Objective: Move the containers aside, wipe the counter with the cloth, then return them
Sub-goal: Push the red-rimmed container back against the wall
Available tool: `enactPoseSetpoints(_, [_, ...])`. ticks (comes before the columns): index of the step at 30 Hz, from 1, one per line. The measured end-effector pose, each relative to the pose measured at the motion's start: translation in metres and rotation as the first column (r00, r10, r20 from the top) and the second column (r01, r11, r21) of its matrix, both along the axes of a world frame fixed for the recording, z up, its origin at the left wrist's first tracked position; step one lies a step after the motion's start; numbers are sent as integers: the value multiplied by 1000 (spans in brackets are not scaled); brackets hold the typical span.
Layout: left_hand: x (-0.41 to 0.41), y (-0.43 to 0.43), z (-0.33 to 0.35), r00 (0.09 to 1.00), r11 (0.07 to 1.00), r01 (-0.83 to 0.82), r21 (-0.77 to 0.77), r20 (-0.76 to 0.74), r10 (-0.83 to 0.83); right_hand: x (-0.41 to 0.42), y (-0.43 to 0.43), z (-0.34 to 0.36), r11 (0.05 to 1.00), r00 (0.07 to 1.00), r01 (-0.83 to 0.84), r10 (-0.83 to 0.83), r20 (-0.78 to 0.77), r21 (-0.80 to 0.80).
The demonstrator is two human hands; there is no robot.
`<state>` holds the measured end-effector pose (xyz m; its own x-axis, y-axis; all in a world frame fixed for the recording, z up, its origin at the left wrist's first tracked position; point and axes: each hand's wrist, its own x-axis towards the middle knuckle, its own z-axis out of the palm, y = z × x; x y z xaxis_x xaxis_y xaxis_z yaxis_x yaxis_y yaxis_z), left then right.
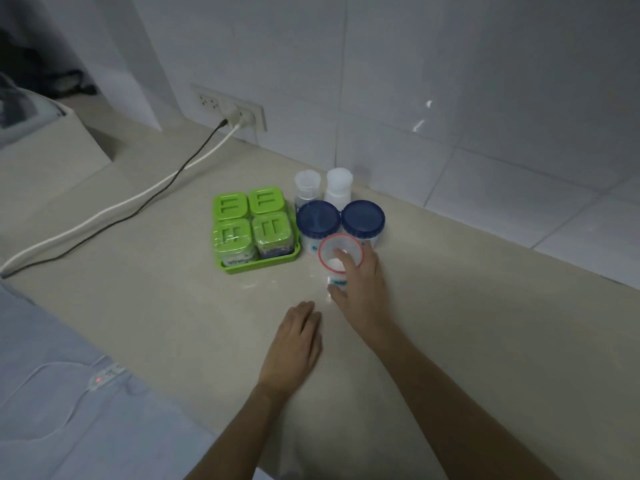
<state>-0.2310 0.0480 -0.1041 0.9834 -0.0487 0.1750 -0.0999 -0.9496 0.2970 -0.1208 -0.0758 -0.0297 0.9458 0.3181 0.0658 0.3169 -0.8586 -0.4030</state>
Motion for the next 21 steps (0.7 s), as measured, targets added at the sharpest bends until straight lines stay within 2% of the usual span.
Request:
enactPoseSetpoints(3, [1, 3, -4, 1000, 999, 4, -36, 30, -3, 8, 11, -5, 977, 999, 36, -28, -44, 209])
enactPoseSetpoints(7, [2, 3, -6, 999, 999, 18, -48, 43, -16, 11, 14, -8, 948, 999, 43, -39, -19, 316])
enactPoseSetpoints(12, [0, 4, -5, 999, 998, 30, -49, 33, -28, 6, -17, -8, 930, 1000, 16, -22, 14, 366])
enactPoseSetpoints(17, [20, -19, 11, 950, 947, 308, 94, 21, -311, 3, -105, -2, 933, 991, 121, -132, 8, 339])
enactPoseSetpoints(21, [61, -91, 28, 906, 899, 423, 111, -27, -423, 0, -191, 3, 919, 958, 283, -287, -27, 276])
